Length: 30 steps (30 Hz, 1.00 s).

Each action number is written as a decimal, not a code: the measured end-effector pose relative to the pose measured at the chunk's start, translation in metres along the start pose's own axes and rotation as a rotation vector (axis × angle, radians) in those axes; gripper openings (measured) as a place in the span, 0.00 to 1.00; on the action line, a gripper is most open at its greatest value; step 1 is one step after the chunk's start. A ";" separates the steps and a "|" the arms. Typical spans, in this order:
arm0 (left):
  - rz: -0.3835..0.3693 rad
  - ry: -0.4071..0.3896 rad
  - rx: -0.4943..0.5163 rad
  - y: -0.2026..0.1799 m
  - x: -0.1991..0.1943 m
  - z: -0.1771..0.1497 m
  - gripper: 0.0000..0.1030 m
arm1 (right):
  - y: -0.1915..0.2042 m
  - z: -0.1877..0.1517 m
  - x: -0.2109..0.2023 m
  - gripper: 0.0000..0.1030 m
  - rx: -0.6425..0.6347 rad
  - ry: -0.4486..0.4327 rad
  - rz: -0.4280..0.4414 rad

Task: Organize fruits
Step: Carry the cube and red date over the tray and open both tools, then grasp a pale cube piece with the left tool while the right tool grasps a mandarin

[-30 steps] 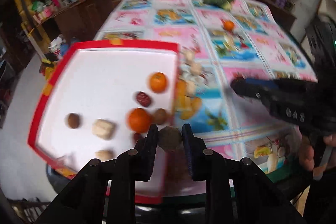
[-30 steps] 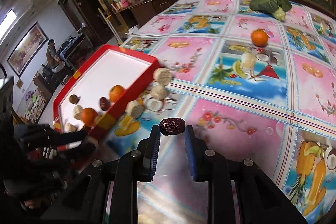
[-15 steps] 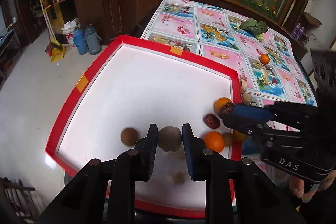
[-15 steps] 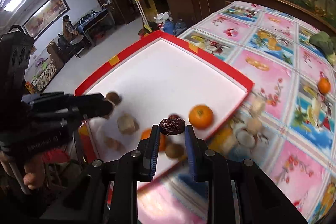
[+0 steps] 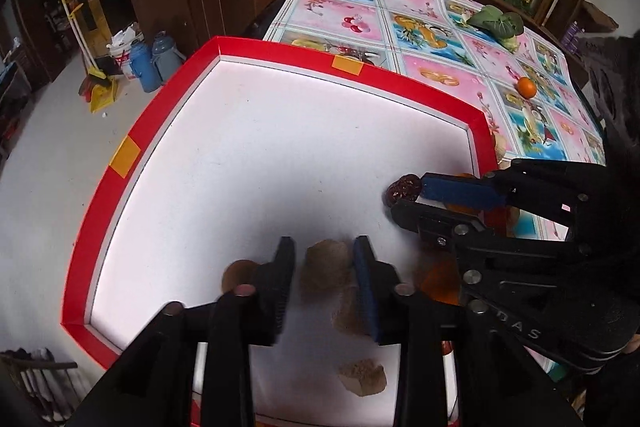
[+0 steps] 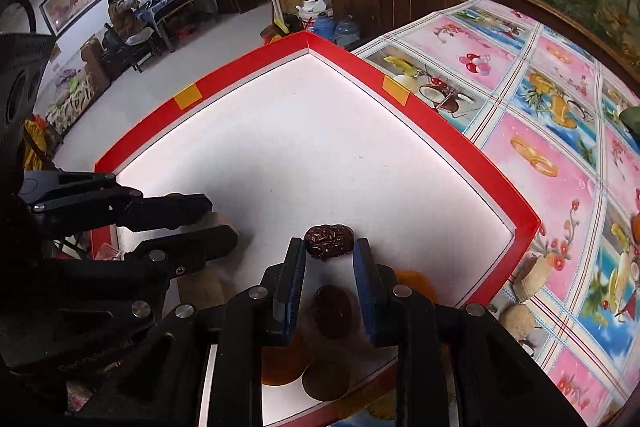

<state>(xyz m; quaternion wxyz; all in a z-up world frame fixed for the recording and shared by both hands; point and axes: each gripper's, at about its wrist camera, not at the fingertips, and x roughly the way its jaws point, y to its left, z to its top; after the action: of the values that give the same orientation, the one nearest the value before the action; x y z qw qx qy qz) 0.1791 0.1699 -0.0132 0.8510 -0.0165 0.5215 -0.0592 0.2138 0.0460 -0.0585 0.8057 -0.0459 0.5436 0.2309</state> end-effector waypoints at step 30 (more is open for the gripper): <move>-0.124 0.005 0.227 -0.134 -0.022 -0.028 0.51 | -0.135 -0.118 -0.099 0.50 0.420 -0.068 -0.089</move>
<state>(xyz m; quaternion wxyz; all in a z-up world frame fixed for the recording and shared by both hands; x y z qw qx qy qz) 0.1330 0.0403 0.0051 0.8409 0.0479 0.5113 -0.1706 0.1406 -0.1442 -0.0416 0.8250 0.1066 0.5495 0.0782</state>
